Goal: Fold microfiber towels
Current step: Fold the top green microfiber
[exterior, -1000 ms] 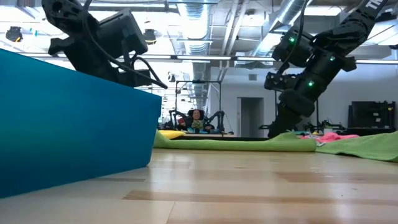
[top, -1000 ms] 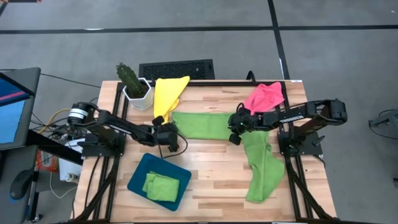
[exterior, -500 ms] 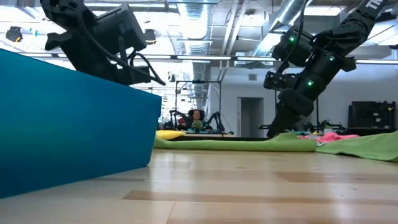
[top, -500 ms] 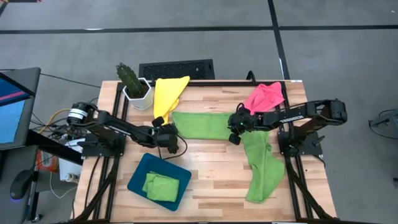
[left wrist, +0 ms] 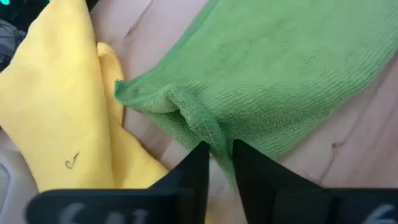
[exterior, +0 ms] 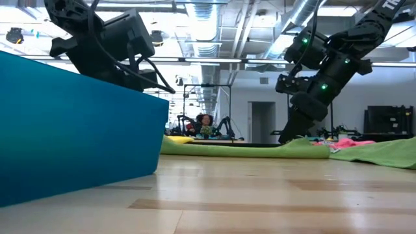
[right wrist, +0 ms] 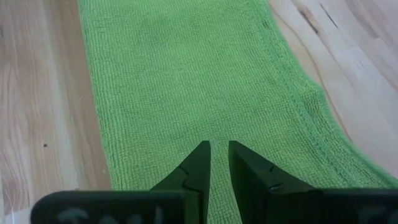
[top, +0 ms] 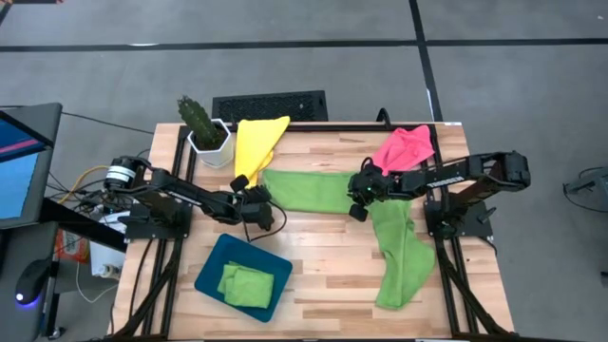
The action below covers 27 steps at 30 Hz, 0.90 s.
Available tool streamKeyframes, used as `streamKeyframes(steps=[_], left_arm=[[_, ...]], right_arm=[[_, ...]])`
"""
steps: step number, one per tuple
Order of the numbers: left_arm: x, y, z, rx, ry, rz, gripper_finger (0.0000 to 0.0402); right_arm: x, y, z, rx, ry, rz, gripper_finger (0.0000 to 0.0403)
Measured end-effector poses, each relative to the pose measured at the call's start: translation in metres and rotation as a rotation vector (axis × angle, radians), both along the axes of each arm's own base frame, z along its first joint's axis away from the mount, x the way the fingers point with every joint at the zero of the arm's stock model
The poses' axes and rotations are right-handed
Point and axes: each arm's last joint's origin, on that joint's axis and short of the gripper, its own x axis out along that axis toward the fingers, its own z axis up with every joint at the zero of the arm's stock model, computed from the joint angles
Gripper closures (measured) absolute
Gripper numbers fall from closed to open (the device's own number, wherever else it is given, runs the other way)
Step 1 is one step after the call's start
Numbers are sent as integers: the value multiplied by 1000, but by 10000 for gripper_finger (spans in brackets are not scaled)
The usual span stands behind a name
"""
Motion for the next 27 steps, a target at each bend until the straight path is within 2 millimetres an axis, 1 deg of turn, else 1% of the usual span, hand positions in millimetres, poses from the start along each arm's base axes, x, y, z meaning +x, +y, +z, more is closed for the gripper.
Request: streamKeyframes(steps=[4,5,8,11,16,18,20,22,27], left_arm=[[0,0,0,-8,-1,-5,390],[0,-1,0,-17,-3,-5,395],[2,-2,1,-54,-12,-12,396],[7,-3,5,-88,-24,-32,399],[8,-3,7,-81,-16,-47,400],[8,-3,7,-84,-15,-50,400],[8,-3,7,-96,-12,-58,401],[8,-4,7,-102,-9,-61,401],[6,-4,4,-131,4,-71,401]], right_arm=[[0,0,0,1,1,0,322],[0,0,0,3,1,-1,322],[1,4,0,14,-3,5,322],[2,14,0,20,-6,47,322],[5,28,1,8,-21,89,322],[4,33,1,-10,-13,80,322],[1,35,-3,-38,-3,59,322],[-8,36,-13,-50,4,22,322],[-26,36,-31,-12,-49,-40,322]])
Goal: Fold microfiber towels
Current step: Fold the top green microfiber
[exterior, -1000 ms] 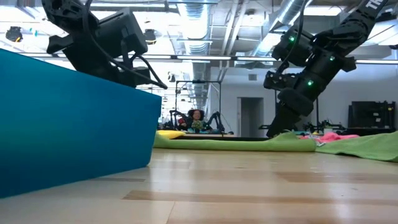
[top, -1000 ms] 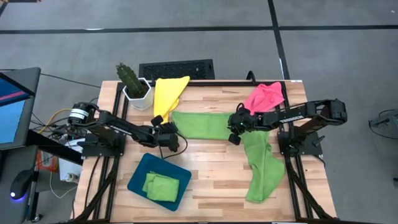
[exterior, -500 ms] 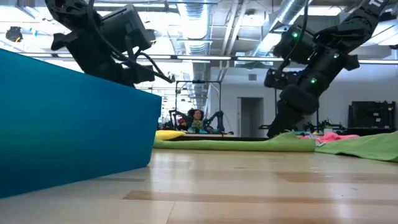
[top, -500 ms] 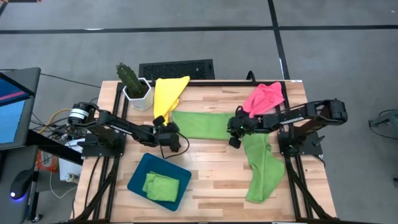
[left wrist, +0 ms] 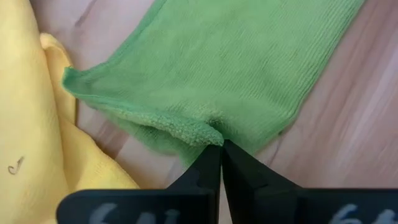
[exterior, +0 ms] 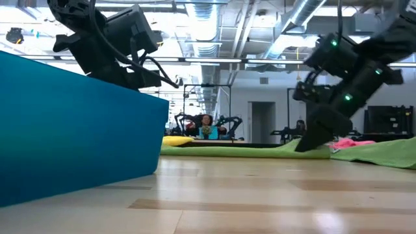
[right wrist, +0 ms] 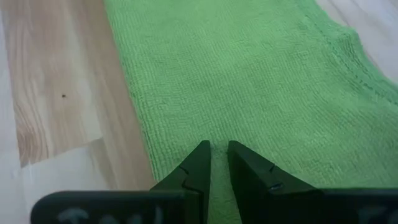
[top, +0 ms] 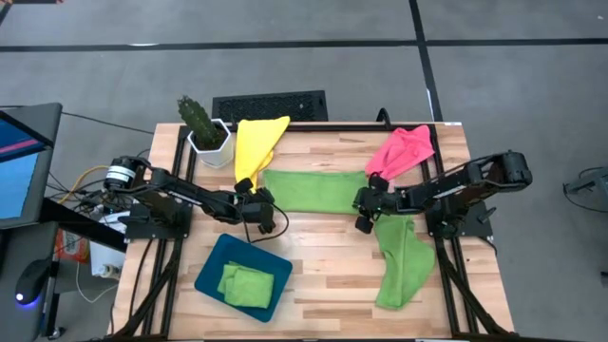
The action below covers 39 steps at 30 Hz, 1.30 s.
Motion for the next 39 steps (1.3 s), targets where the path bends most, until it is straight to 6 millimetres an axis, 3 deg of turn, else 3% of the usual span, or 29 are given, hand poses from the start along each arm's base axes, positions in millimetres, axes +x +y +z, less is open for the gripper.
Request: streamKeyframes(steps=[7,11,19,27,34,39], left_arm=[[-1,0,-1,-8,9,-2,401],[-6,0,0,1,103,-3,401],[-2,0,14,7,181,-14,401],[-4,-6,15,-155,275,-144,390],[-13,-3,14,-104,348,-70,373],[-13,-7,19,-72,283,-30,372]], right_arm=[[-8,0,-6,13,-40,-18,322],[-9,0,-7,13,-37,-19,322],[-11,0,-8,14,-30,-19,322],[-11,0,-9,14,-26,-17,322],[-11,0,-9,12,-21,-13,322],[-12,0,-9,11,-19,-11,322]])
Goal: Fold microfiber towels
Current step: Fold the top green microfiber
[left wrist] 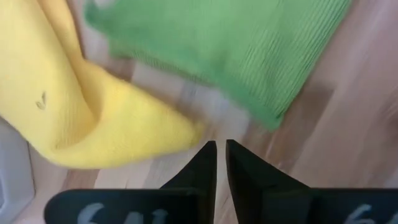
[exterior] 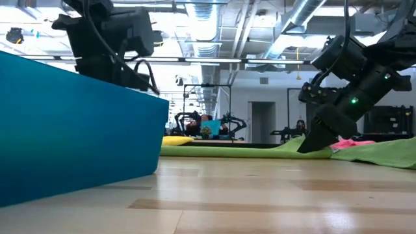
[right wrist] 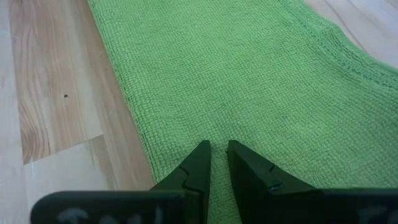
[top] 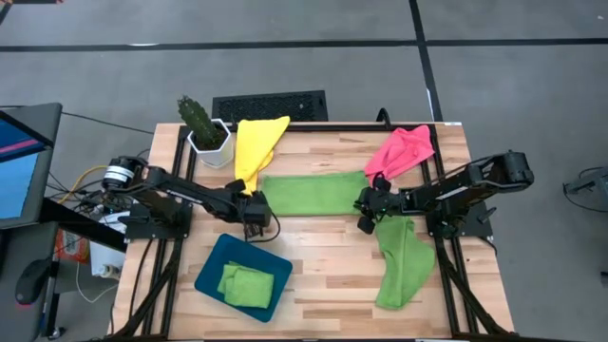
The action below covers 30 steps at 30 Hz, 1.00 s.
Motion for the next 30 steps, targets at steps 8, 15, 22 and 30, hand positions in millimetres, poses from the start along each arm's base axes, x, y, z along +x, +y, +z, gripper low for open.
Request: streamKeyframes(steps=[8,15,22,30], left_arm=[[21,-24,13,169,-237,-175,394],[31,-13,-33,88,-107,-173,401],[16,-23,-27,16,-68,-85,401],[-13,-24,1,86,-22,-9,401]], right_arm=[[0,0,0,0,0,0,322],[0,0,0,2,0,2,322],[0,0,0,5,4,-4,322],[-1,0,0,5,5,-4,322]])
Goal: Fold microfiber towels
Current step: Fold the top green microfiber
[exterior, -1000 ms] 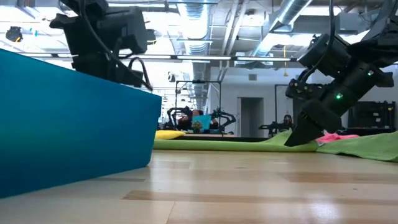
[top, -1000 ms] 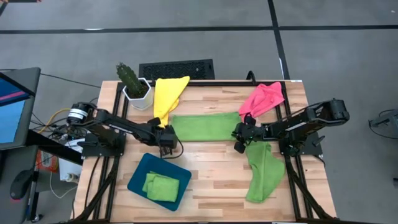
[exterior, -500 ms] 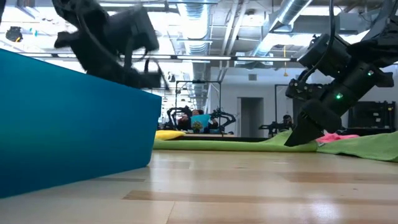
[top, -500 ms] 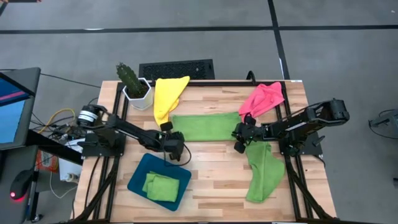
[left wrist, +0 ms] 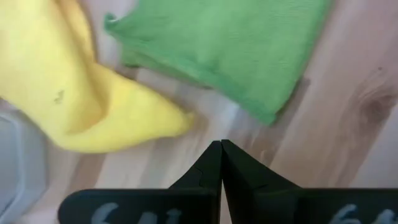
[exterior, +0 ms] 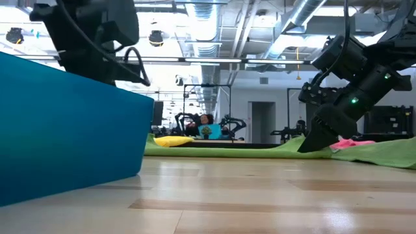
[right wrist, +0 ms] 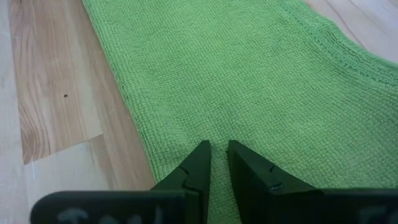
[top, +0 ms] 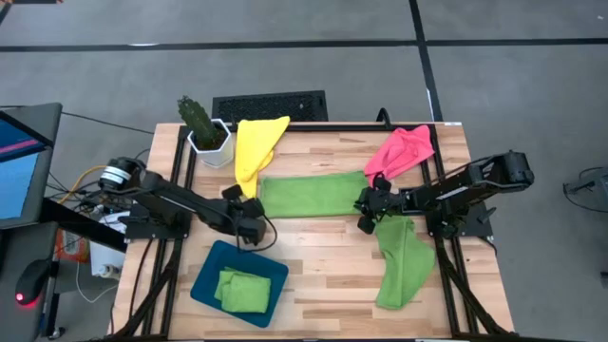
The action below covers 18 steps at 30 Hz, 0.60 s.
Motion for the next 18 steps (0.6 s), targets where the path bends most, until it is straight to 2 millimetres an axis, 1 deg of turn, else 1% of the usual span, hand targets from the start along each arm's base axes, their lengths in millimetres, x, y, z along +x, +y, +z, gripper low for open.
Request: streamKeyframes(steps=[3,7,9,11,14,18], left_arm=[[2,0,7,20,-65,-9,401],[18,-5,24,107,-266,-108,401],[25,-3,26,136,-293,-160,401],[28,4,20,110,-298,-190,402],[28,15,1,38,-250,-209,402],[23,26,-19,11,-167,-143,401]], right_arm=[[0,0,0,0,0,0,322],[0,0,0,1,0,0,322],[0,0,0,1,-1,0,322],[0,0,0,1,-1,0,322],[0,0,0,1,-2,0,322],[0,0,0,1,-2,0,322]])
